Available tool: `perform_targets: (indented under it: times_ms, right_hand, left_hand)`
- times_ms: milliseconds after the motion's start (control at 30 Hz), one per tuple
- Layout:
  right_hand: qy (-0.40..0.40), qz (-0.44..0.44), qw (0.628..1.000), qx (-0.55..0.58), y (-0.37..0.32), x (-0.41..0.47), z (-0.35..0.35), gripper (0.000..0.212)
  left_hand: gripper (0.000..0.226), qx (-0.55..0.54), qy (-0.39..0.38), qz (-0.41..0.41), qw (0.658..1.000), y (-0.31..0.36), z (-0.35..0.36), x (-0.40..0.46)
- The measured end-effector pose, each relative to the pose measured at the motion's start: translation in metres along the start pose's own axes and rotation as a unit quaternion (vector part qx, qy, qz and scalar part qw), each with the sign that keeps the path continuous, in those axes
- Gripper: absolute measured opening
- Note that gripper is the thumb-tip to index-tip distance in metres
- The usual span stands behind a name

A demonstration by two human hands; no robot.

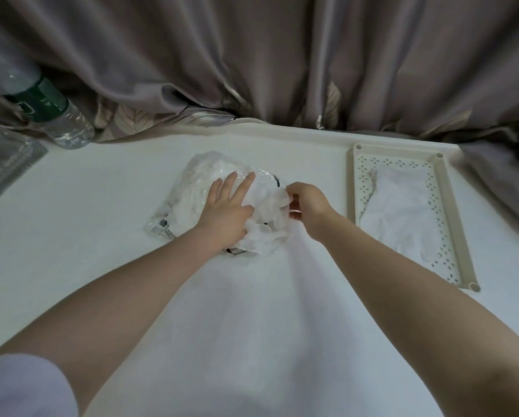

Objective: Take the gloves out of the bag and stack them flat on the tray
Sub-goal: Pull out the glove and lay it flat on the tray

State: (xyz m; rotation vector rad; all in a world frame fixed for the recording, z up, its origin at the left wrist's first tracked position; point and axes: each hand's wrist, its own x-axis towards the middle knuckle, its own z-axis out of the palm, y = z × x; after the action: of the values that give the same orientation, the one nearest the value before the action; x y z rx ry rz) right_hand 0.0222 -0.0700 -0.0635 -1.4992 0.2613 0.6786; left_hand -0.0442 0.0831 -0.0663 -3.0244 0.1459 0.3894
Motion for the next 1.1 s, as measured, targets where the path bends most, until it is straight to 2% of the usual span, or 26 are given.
perform_targets:
  times_ms: [100, 200, 333, 400, 500, 600, 700, 767, 800, 867, 967, 1033, 1100]
  right_hand:
    - [-0.015, -0.020, 0.993, 0.120, -0.002, -0.003, -0.008, 0.024]
    - [-0.018, -0.016, 0.964, 0.264, -0.006, -0.006, -0.015, 0.023]
    - [-0.064, -0.023, 0.935, 0.349, -0.012, -0.014, -0.030, 0.023]
    - [-0.079, -0.026, 0.944, 0.319, -0.014, -0.017, -0.035, 0.024]
    - [-0.059, -0.034, 0.983, 0.172, -0.014, -0.020, -0.040, 0.027]
    - [-0.095, -0.042, 0.992, 0.076, -0.012, -0.027, -0.043, 0.019]
    - [-0.145, -0.040, 0.988, 0.035, -0.010, -0.033, -0.043, 0.009]
    - [-0.176, -0.039, 0.984, 0.004, -0.010, -0.036, -0.042, 0.011]
    - [-0.193, -0.040, 0.980, -0.013, -0.011, -0.038, -0.041, 0.013]
    - [-0.211, -0.039, 0.976, -0.045, -0.013, -0.042, -0.041, 0.013]
    - [-0.147, -0.035, 0.987, -0.062, -0.019, -0.045, -0.043, 0.019]
    - [-0.080, -0.002, 0.996, 0.036, -0.023, -0.045, -0.046, 0.018]
    - [-0.049, 0.030, 0.973, 0.222, -0.028, -0.046, -0.051, 0.013]
  left_hand:
    - [0.026, -0.002, 0.004, -0.009, 1.000, 0.003, 0.000, 0.004]
    - [0.033, 0.012, 0.004, -0.021, 1.000, 0.003, -0.001, 0.007]
    - [0.041, 0.026, -0.005, -0.028, 0.999, 0.002, 0.000, 0.005]
    - [0.042, 0.042, -0.031, -0.031, 0.998, 0.002, -0.001, 0.004]
    - [0.045, 0.005, -0.059, -0.046, 0.997, 0.009, -0.008, 0.000]
    - [0.054, -0.125, 0.032, -0.051, 0.990, 0.026, -0.021, -0.008]
    - [0.059, -0.273, 0.135, -0.042, 0.952, 0.048, -0.034, -0.012]
    - [0.062, -0.392, 0.137, -0.041, 0.909, 0.053, -0.039, -0.010]
    - [0.055, -0.414, 0.138, -0.038, 0.899, 0.052, -0.040, -0.009]
    - [0.031, -0.326, 0.159, -0.038, 0.931, 0.045, -0.039, -0.006]
    - [0.026, -0.152, 0.170, -0.033, 0.973, 0.034, -0.030, -0.005]
    - [0.027, -0.123, 0.151, -0.037, 0.980, 0.027, -0.023, -0.006]
    - [0.025, -0.061, 0.101, -0.037, 0.992, 0.017, -0.017, -0.007]
